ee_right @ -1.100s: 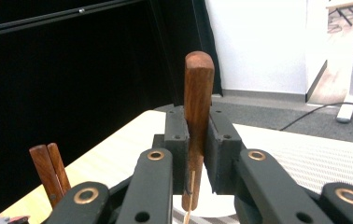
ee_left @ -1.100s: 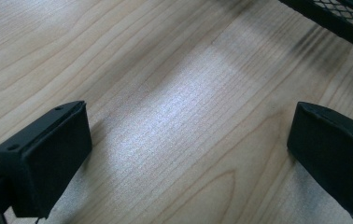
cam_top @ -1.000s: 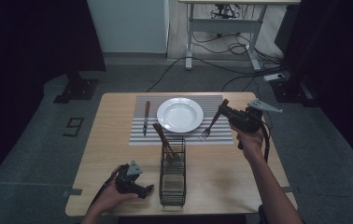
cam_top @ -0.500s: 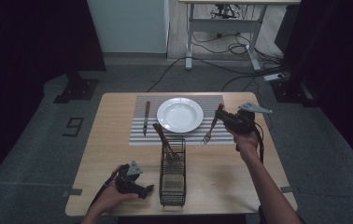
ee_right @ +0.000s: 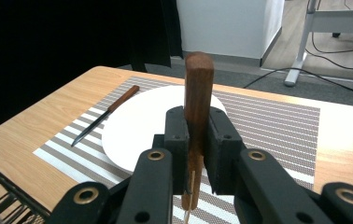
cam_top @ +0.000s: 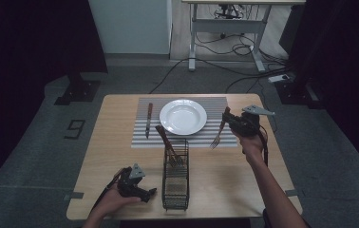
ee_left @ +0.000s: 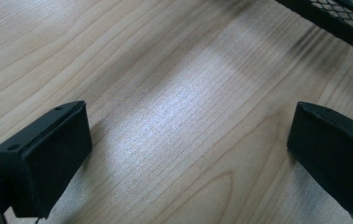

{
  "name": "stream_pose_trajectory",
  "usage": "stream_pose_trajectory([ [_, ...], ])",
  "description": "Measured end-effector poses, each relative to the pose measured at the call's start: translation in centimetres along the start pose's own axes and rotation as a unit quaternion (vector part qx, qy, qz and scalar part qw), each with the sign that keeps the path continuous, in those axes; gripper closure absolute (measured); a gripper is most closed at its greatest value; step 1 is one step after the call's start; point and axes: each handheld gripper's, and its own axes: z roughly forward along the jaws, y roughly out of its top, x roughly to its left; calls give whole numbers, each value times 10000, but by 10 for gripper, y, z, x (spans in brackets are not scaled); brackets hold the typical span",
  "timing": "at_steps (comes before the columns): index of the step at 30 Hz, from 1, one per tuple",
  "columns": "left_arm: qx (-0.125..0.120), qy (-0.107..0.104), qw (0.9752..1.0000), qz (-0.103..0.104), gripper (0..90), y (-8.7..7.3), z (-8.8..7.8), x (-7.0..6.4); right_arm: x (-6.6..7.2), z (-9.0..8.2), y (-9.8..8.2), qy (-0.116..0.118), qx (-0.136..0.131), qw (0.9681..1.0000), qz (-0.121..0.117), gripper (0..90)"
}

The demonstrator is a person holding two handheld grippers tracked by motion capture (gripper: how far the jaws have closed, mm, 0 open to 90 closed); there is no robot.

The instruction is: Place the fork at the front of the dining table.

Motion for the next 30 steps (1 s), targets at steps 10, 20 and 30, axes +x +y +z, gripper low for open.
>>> stream_pose_trajectory([
  [10, 3, -6, 10000, 6, 0, 0, 0, 0, -2, 9, -5, -147, 151, 9997, -91, 802],
  [20, 0, -23, 10000, 18, 0, 1, 1, 0, -6, 19, -10, -311, 297, 9990, -103, 802],
  [30, -4, -29, 10000, 24, 0, 1, 1, -1, -11, 24, -12, -465, 278, 9985, -47, 802],
])
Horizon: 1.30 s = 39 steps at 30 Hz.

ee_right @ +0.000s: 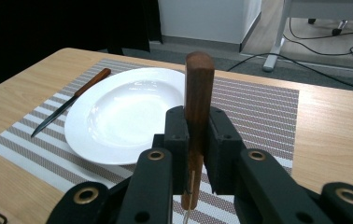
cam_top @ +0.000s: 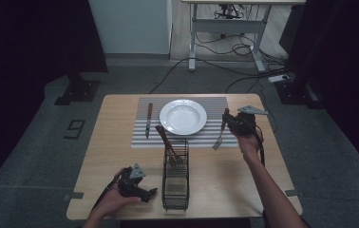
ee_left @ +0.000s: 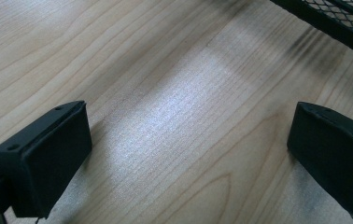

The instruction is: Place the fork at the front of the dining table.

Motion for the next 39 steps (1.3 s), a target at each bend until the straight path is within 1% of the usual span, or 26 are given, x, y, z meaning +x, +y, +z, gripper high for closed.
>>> stream_pose_trajectory([
  [6, 0, -4, 10000, 2, 0, 0, 0, 0, 3, 5, 0, -37, -62, 9999, -91, 802],
  [7, -1, -4, 10000, 1, 0, 0, 0, 0, 4, 6, 0, -42, -79, 9999, -143, 802],
  [13, -1, -4, 10000, 1, 0, 0, 0, 0, 9, 11, 2, -49, -76, 9997, -244, 802],
  [16, -1, -4, 10000, 1, 0, 0, 0, 0, 8, 14, 3, -51, -60, 9997, -231, 802],
  [20, -1, -4, 10000, 1, 0, 0, 0, 0, 5, 19, 4, -39, -37, 9999, -144, 803],
  [23, -2, -4, 10000, 1, 0, 0, 0, 0, 4, 25, 7, -30, 30, 9999, -125, 802],
  [26, -1, -4, 10000, 1, 0, 0, 0, 0, 4, 34, 10, -63, 102, 9999, -96, 802],
  [27, -1, -5, 10000, 1, 0, 0, 0, 0, 3, 41, 11, -117, 127, 9998, -42, 802],
  [28, -1, -4, 10000, 1, 0, 0, 0, 0, 3, 41, 11, -117, 127, 9998, -42, 802],
  [29, 0, -5, 10000, 1, 0, 0, 0, 0, 1, 49, 13, -168, 186, 9997, -7, 801],
  [30, -1, -5, 10000, 0, 0, 0, 0, 0, 1, 49, 13, -168, 186, 9997, -7, 801],
  [32, 0, -6, 10000, 2, 0, 0, 0, 0, 0, 57, 14, -228, 248, 9994, -21, 799],
  [33, -1, -6, 10000, 1, 0, 0, 0, 0, -1, 65, 16, -283, 365, 9989, -45, 794],
  [34, 0, -5, 10000, 2, 0, 0, 0, 0, -1, 65, 16, -283, 365, 9989, -45, 794],
  [39, -9, -6, 10000, -8, 0, 0, 0, 0, -10, 81, 21, -486, 589, 9971, 16, 788],
])
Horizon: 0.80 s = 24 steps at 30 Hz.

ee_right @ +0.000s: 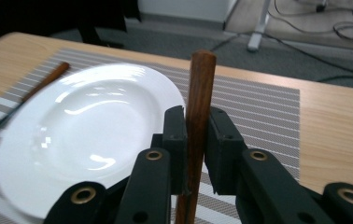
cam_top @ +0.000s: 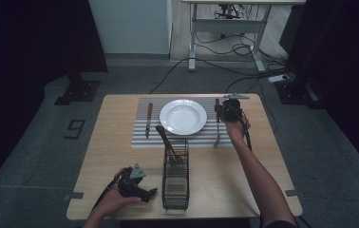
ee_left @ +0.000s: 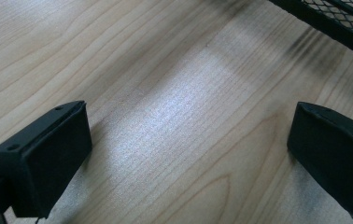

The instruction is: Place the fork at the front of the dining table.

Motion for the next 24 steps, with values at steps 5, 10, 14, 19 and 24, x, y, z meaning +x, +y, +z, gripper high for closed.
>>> stream_pose_trajectory([
  [5, 1, 1, 10000, 2, 0, 0, 0, 0, -6, 13, -2, -116, 100, 9998, 92, 781],
  [10, 1, 0, 10000, 2, 0, 0, 0, 0, -12, 24, -5, -97, 139, 9996, 231, 779],
  [14, 6, 1, 10000, 9, 0, 0, 0, 0, -18, 35, -5, -103, 314, 9989, 323, 776],
  [19, 8, 2, 10000, 10, 0, 0, 0, 0, -19, 50, -8, -110, 442, 9981, 403, 776],
  [24, 7, 2, 10000, 10, 0, 0, 0, 0, -19, 59, -14, -103, 540, 9973, 485, 776],
])
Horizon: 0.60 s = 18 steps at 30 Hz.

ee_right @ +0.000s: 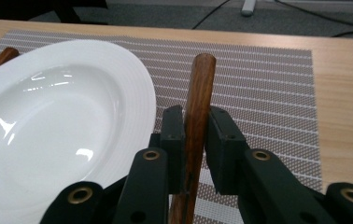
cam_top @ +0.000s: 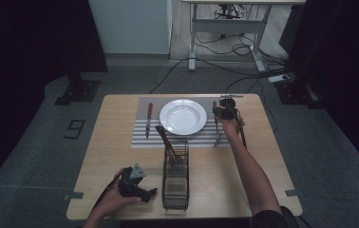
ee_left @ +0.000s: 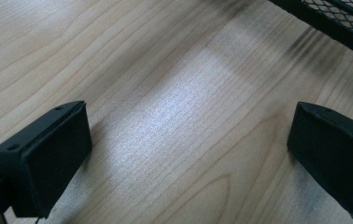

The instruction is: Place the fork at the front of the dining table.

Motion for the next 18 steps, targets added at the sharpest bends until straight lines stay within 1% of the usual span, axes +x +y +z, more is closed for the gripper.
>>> stream_pose_trajectory([
  [2, 0, 0, 10000, 1, 0, 0, 0, 0, 1, 3, -2, -6, 42, 10000, -20, 776],
  [9, 0, 0, 10000, 0, 0, 0, 0, 0, 5, 10, -4, -11, 64, 10000, -64, 778],
  [12, 0, 0, 10000, 1, 0, 0, 0, 0, 3, 14, -5, -35, 84, 10000, -13, 777],
  [16, -1, 0, 10000, 0, 0, 0, 0, 0, -3, 20, -9, -42, 113, 9998, 131, 776],
  [18, 0, 0, 10000, 0, 0, 0, 0, 0, -4, 22, -10, -50, 140, 9998, 152, 775],
])
